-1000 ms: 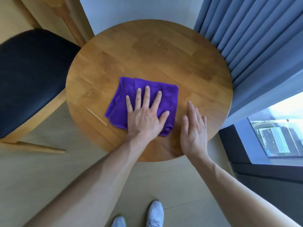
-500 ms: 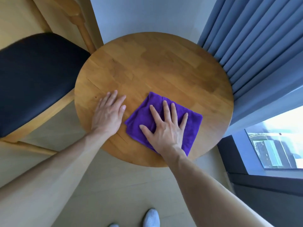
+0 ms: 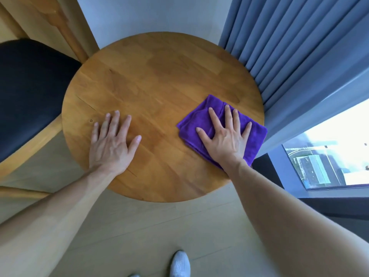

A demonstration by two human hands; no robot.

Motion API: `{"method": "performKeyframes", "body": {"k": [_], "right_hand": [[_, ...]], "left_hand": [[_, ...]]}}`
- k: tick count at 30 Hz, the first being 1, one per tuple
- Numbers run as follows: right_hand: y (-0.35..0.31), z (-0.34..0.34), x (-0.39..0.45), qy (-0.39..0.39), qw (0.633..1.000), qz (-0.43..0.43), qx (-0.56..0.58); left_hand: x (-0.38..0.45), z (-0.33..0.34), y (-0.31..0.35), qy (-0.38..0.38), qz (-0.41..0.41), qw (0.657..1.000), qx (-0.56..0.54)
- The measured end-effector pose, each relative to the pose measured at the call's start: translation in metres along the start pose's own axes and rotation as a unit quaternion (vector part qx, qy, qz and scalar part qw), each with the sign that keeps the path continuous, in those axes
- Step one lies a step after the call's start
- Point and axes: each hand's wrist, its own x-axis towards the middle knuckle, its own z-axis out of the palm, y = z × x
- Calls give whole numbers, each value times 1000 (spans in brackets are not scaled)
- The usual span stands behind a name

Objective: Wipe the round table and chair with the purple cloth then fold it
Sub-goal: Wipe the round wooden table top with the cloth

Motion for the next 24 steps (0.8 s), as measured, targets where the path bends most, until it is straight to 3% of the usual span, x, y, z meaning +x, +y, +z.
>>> {"method": "performKeyframes", "body": {"k": [7, 10, 19, 24], "right_hand": [[-32, 5, -26, -8, 992, -126, -14], [-31, 7, -44, -10, 986, -168, -14], [43, -10, 43, -22, 999, -27, -17], [28, -9, 91, -16, 1000, -1, -25]], "left_hand": [[29, -5, 43, 35, -75, 996, -22], [47, 0, 68, 39, -66, 995, -58], [46, 9, 69, 35, -43, 997, -50], [47, 9, 67, 49, -43, 996, -65]]}}
